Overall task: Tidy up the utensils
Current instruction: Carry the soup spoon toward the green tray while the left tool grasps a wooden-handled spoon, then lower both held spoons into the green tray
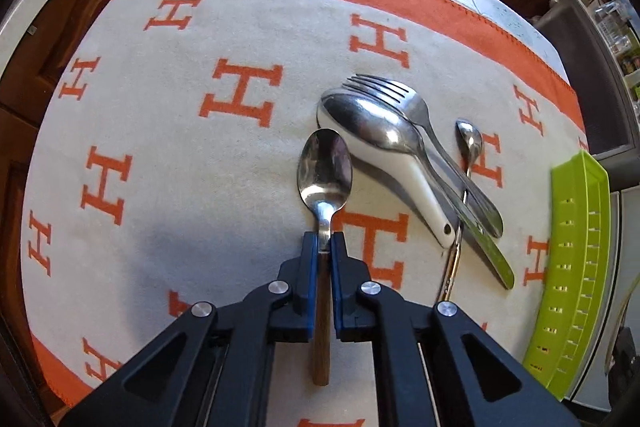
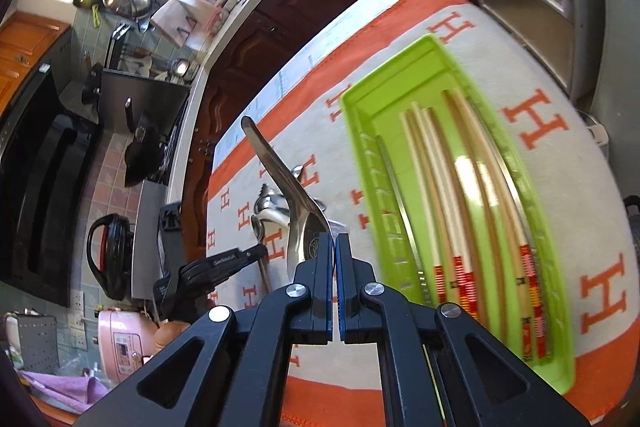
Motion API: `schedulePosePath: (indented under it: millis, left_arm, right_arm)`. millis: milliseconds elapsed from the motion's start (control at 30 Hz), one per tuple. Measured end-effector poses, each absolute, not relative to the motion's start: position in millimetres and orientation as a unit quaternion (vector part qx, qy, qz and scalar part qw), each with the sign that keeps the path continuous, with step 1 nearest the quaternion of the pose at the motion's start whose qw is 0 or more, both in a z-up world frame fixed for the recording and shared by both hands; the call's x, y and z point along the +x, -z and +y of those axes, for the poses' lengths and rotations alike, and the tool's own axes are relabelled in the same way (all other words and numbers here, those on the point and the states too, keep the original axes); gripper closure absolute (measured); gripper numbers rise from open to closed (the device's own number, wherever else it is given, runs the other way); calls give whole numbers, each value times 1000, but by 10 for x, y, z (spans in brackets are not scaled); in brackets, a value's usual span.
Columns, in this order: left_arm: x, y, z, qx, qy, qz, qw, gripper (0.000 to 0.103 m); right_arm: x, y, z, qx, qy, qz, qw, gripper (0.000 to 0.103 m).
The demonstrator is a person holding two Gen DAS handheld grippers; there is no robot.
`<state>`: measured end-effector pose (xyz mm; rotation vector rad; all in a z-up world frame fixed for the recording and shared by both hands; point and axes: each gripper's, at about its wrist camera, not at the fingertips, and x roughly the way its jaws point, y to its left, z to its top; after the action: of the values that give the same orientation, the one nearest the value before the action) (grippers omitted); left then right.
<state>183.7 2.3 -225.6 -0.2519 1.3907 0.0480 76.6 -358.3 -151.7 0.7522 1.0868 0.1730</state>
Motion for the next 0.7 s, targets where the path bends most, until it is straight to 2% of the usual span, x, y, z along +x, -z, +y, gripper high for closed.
schedulePosePath:
  millis: [267, 467, 700]
  left_arm:
    - [1548, 2068, 17, -120, 28, 634, 764, 99]
    - [1279, 1600, -132, -119, 86, 611, 778, 99]
    - [1221, 1215, -607, -110, 152, 596, 781, 99]
  right_arm:
    - [482, 1569, -4030, 346, -14, 496, 796, 102]
    - [362, 1675, -4133, 271, 78, 523, 804, 102]
    - [357, 1815, -3977, 214, 90, 561, 794, 101]
